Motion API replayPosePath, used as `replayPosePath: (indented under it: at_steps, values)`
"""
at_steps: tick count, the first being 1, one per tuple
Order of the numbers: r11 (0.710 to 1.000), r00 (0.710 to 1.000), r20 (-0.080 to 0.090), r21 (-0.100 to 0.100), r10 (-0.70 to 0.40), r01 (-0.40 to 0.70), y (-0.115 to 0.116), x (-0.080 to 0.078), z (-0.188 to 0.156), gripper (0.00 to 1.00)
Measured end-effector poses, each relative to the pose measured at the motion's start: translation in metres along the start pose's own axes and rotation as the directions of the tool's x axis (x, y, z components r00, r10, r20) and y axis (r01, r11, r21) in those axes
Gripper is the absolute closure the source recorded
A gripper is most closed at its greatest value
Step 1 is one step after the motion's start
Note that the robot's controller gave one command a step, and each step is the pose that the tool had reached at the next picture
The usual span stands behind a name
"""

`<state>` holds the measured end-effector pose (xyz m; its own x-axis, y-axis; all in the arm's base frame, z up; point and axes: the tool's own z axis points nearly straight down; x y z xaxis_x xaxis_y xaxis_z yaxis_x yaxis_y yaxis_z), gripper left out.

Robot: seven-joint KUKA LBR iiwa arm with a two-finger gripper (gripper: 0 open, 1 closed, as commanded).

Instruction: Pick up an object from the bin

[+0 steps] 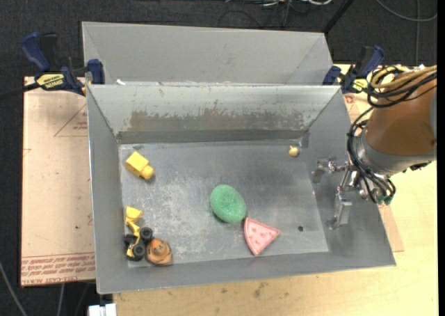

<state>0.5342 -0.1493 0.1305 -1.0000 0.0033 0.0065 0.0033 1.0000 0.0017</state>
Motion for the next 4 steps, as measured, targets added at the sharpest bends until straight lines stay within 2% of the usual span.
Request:
replayPosePath:
  at_steps: [1, 2, 3, 4]
  values:
    - [1.000, 1.000, 0.008, 0.002, -0.003, 0.003, 0.001, -0.002, -0.004, 0.00]
    - [1.000, 1.000, 0.012, 0.003, 0.021, -0.021, 0.047, -0.014, 0.031, 0.00]
    - [1.000, 1.000, 0.010, 0.001, 0.022, -0.022, 0.063, -0.016, 0.042, 0.00]
    - [1.000, 1.000, -0.002, -0.001, 0.010, -0.010, 0.072, -0.008, 0.008, 0.00]
